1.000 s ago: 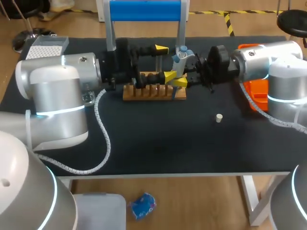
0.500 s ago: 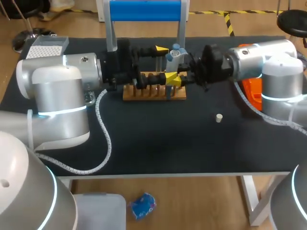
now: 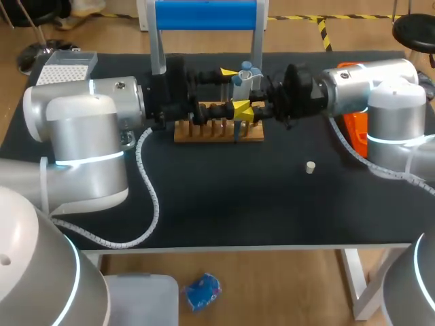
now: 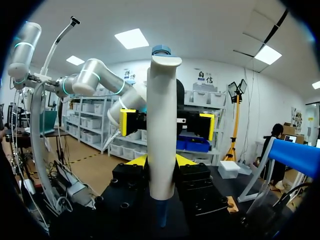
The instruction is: Invert the test tube, pick up the pipette, mount the tip to pipette, aspirate from beaker and dispense into the tube, eject the tip, return the pipette, and cap with the stopper.
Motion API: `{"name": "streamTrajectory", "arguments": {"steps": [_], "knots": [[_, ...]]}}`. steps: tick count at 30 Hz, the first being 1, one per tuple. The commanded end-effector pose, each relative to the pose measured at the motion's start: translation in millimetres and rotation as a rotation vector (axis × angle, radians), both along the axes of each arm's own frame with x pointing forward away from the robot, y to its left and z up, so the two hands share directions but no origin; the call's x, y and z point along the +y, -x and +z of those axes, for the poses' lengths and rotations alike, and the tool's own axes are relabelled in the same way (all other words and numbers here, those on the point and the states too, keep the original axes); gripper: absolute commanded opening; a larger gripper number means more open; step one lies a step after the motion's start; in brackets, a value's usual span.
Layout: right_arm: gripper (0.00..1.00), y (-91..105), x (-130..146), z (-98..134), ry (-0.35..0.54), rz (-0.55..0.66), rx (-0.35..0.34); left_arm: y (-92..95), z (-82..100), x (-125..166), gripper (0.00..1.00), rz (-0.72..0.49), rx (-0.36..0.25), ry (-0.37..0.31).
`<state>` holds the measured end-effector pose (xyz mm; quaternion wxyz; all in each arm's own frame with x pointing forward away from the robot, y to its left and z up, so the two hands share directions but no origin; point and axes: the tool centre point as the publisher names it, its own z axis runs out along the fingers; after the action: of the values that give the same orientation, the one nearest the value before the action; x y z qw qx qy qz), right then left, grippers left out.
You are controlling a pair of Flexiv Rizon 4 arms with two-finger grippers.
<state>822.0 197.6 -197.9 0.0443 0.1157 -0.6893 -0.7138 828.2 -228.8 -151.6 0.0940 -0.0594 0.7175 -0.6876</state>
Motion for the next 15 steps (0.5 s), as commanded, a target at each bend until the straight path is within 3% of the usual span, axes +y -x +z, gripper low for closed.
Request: {"name": "streamTrajectory", "arguments": {"steps": [1,9,11,15], "knots": [[0.0,0.6,1.4,-1.2,-0.004,-0.004,0.002,0.3,-0.9,-3.1,0.78,0.009,0.002,-0.002],[0.0,0.0,3.0,-2.6,-0.008,-0.016,0.007,-0.1,-1.7,-3.4,0.63,0.015,-0.003,-0.001],[0.0,-0.2,3.4,-3.2,-0.008,-0.019,0.009,-0.3,-1.9,-3.7,0.53,0.014,-0.003,0.0],[0.0,-1.0,3.4,-4.7,-0.008,-0.026,0.013,-0.5,-2.3,-4.1,0.46,0.013,-0.001,0.002]]}}
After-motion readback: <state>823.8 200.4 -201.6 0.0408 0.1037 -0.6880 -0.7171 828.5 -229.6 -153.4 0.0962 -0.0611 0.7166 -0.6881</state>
